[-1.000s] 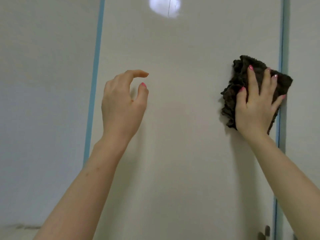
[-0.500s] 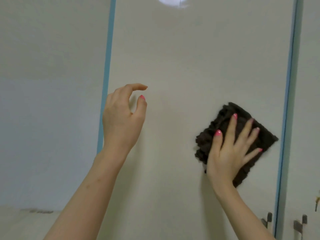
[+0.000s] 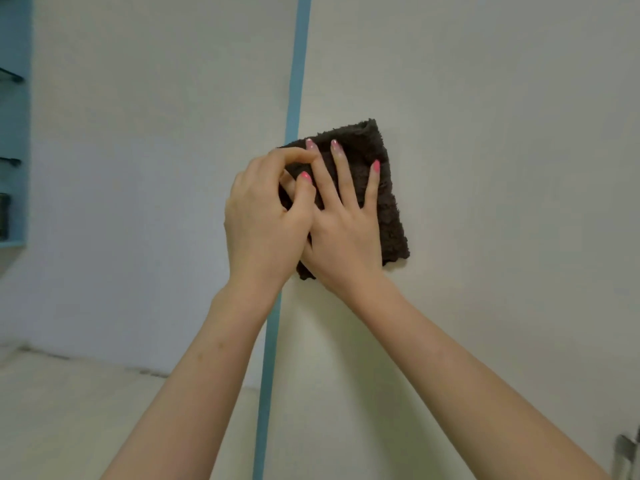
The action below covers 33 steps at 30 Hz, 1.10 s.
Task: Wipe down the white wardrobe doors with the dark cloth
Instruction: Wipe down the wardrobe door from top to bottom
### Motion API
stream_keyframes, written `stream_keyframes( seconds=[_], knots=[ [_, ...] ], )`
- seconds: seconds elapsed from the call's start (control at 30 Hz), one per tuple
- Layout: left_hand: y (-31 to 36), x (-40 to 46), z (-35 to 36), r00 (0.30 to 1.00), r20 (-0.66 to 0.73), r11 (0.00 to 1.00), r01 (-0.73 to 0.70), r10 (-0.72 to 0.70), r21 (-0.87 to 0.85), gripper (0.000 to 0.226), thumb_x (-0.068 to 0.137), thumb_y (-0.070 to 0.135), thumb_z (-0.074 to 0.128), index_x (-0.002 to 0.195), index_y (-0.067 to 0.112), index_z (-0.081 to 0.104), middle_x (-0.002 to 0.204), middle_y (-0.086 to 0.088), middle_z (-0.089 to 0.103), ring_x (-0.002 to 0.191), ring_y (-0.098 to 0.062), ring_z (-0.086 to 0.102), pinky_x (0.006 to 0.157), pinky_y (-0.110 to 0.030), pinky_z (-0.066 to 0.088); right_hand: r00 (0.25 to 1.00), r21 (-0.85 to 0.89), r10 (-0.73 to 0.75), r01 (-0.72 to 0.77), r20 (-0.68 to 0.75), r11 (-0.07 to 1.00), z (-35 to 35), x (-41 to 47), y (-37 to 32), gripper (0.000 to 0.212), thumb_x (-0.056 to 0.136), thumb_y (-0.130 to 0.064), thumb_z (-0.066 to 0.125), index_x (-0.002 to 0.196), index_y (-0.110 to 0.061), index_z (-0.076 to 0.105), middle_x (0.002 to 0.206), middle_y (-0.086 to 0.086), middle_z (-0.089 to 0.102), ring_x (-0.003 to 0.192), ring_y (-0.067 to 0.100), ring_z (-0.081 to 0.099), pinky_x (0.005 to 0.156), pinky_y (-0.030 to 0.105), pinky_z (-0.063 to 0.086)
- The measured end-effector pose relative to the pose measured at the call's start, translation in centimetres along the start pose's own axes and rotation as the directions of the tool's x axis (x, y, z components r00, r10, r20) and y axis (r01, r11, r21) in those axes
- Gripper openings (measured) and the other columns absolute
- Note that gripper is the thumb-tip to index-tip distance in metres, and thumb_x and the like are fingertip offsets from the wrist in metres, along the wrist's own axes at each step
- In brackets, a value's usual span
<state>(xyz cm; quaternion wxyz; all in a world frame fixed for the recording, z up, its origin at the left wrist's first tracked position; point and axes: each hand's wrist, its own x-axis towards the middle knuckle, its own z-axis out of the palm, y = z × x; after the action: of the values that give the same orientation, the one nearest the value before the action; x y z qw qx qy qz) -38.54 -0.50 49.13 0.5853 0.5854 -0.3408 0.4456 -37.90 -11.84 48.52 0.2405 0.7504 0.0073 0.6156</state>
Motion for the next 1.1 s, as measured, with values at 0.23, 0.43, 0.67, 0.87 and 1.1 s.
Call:
stream_keyframes(
  seconds=[0.23,0.43,0.67,0.87,1.1],
  knots=[
    [-1.8,-1.7,-0.1,0.997,0.057,0.998,0.053,-0.054,0.018,0.025,0.087,0.028,0.044,0.105,0.029,0.061,0.108,0.011,0.062,0.101,-0.013,0.056,0.09,-0.035,0.043,0.907,0.083,-0.379,0.37,0.182,0.925,0.4,-13.5,-3.2,0.048,0.096,-0.041,0.045,0.142,-0.025,0.041,0.152,0.008,0.033,0.144,0.029,0.022,0.114,0.06,0.011],
    [-1.5,-3.8,0.1,0.989,0.148,0.999,-0.007,0.002,0.035,0.028,0.09,0.025,0.044,0.114,0.028,0.059,0.116,0.012,0.06,0.107,-0.011,0.05,0.09,-0.029,0.037,0.767,0.054,-0.555,0.57,0.323,0.82,-0.6,-19.6,-0.8,0.047,0.099,-0.04,0.04,0.146,-0.034,0.034,0.155,0.001,0.027,0.144,0.021,0.022,0.117,0.051,0.012],
    [-1.6,-6.7,1.0,0.988,0.145,0.999,-0.048,0.044,0.021,0.034,0.092,0.028,0.039,0.121,0.026,0.057,0.13,0.006,0.057,0.121,-0.013,0.048,0.098,-0.029,0.035,0.958,-0.13,-0.271,0.282,0.095,0.951,-3.3,-10.2,7.1,0.044,0.1,-0.035,0.043,0.144,-0.031,0.038,0.151,0.007,0.034,0.141,0.025,0.029,0.112,0.056,0.023],
    [-0.2,-8.7,2.3,0.994,0.105,1.0,0.017,-0.015,-0.015,0.039,0.096,0.029,0.035,0.132,0.027,0.05,0.144,0.007,0.045,0.132,-0.005,0.034,0.106,-0.014,0.021,1.0,-0.131,0.021,-0.023,-0.015,0.991,-4.5,-7.3,9.6,0.044,0.101,-0.03,0.04,0.145,-0.025,0.038,0.153,0.011,0.03,0.143,0.028,0.023,0.113,0.059,0.017],
    [2.0,-10.8,3.4,0.994,0.097,0.995,0.065,-0.057,-0.081,0.045,0.098,0.038,0.023,0.135,0.031,0.046,0.146,0.011,0.041,0.138,-0.004,0.029,0.113,-0.027,0.025,0.793,0.054,-0.547,0.555,0.267,0.83,-4.1,-19.6,8.5,0.054,0.093,-0.023,0.045,0.146,-0.028,0.035,0.154,0.005,0.029,0.144,0.025,0.024,0.116,0.054,0.016]
  ],
)
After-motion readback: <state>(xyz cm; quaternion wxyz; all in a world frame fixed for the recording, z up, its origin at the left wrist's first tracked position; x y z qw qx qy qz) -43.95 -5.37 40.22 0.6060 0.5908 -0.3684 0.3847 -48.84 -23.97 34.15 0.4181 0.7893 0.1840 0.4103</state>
